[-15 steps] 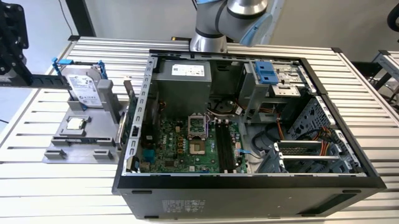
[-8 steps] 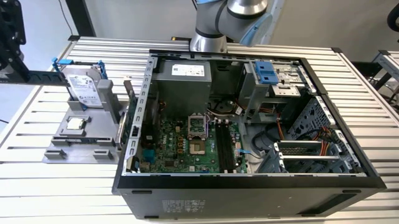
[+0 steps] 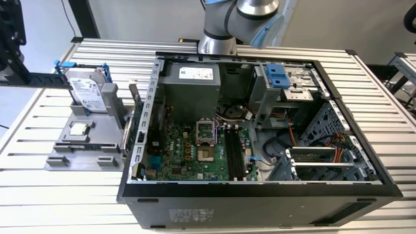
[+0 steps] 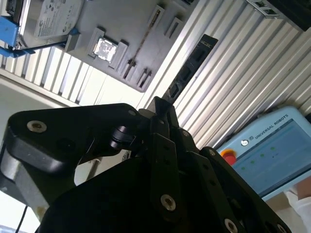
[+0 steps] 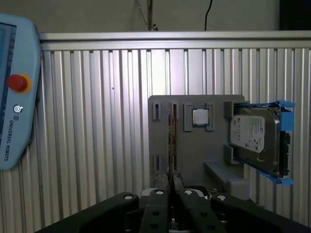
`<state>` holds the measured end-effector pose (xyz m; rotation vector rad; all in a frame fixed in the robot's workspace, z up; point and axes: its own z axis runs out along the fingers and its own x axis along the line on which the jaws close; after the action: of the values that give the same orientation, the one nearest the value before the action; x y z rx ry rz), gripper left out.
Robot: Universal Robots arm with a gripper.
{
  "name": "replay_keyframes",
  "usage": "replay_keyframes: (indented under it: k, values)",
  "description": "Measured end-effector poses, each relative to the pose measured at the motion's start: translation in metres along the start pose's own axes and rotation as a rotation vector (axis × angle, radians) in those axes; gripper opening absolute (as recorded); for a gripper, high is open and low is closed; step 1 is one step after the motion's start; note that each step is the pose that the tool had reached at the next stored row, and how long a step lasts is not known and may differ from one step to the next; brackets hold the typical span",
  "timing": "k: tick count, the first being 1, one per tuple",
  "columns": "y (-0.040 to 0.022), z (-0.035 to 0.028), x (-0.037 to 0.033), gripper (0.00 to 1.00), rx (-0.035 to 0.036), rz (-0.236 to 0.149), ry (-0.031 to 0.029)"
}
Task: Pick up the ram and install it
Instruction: 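Pick up the ram and move it above insertion slot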
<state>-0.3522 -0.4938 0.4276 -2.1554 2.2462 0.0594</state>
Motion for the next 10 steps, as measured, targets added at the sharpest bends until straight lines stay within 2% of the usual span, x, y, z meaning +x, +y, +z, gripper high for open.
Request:
replay_keyframes:
  k: [8, 10]
  values:
    - [-0.0001, -0.0013, -0.0001, 0.00, -0.0001, 0.000, 0.0000]
    - [-0.0025, -0.0014, -0.0002, 0.00, -0.0002, 0.000, 0.0000]
